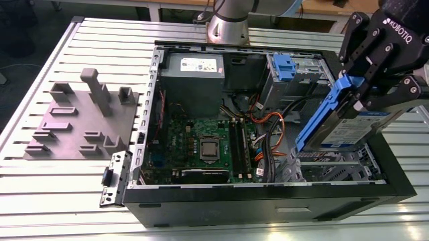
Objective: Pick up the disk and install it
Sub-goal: 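Insert the disk into the insertion slot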
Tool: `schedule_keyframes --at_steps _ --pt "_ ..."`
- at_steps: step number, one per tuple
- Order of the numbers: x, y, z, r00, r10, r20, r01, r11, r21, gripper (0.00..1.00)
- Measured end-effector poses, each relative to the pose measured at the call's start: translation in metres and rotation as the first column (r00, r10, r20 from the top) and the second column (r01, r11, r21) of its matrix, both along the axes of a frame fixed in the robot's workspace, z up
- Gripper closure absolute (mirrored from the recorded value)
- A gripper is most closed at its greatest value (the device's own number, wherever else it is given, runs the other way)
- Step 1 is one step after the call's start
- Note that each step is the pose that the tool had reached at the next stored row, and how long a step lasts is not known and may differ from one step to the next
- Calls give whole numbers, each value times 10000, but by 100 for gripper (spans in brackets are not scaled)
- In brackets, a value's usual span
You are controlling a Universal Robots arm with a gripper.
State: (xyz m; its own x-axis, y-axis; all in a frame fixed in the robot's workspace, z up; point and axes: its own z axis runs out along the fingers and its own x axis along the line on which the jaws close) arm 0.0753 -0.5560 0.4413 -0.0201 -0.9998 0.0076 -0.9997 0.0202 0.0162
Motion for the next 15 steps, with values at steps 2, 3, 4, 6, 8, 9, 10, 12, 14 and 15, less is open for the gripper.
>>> schedule_keyframes --at_steps 2,3,4,6,8,9,10,12,14,15 --pt "19 -5 -10 10000 0 0 0 10000 -1 64" --pt "23 -10 -14 10000 0 0 0 10000 -2 64" --pt "25 -19 -21 10000 0 0 0 10000 0 64" --pt "26 -32 -35 10000 -1 0 1 10000 2 64" --pt "28 -41 -49 10000 1 0 -1 10000 1 64" --pt "28 -44 -55 10000 0 0 0 10000 0 64" --pt "28 -47 -62 10000 0 0 0 10000 -1 64" --pt "29 -53 -77 10000 0 0 0 10000 0 64" --pt "29 -61 -90 10000 0 0 0 10000 0 64" --pt "29 -64 -97 10000 0 0 0 10000 -1 64"
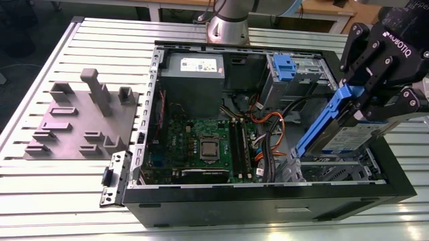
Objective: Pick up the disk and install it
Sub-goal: 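Insert the disk into the insertion slot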
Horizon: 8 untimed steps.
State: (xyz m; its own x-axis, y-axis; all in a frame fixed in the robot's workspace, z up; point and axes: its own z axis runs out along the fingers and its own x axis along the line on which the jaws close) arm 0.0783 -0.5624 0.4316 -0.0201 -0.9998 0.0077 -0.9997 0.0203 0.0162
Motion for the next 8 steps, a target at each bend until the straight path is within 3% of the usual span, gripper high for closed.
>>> schedule_keyframes --at_steps 8 --pt "2 -29 -53 10000 0 0 0 10000 0 64"
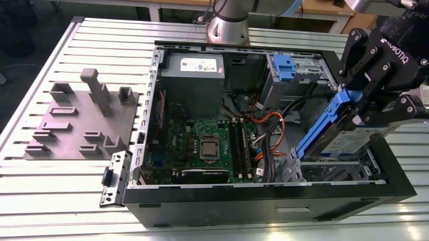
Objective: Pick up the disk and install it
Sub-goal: 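Insert the disk into the insertion slot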
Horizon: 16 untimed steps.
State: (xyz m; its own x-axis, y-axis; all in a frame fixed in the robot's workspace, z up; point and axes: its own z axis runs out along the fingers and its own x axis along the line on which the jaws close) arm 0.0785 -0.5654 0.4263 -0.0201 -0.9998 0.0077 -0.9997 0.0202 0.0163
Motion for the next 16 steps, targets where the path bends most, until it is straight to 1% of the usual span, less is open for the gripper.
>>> schedule_keyframes --at_steps 6,16 --pt "1 -8 -39 10000 0 0 0 10000 -1 64" --pt "1 -8 -44 10000 0 0 0 10000 0 64"
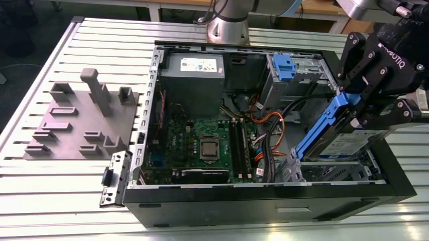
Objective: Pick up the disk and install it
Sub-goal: 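Insert the disk into the insertion slot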
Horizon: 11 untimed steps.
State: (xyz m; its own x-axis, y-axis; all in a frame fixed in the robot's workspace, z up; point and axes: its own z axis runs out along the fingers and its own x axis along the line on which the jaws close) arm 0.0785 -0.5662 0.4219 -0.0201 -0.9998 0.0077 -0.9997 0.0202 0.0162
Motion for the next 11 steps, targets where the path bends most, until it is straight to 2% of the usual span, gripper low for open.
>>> schedule_keyframes --at_steps 5,11 --pt "0 -2 -24 10000 0 4 0 10000 4 64" --pt "0 -2 -126 10000 0 5 0 10000 2 64"
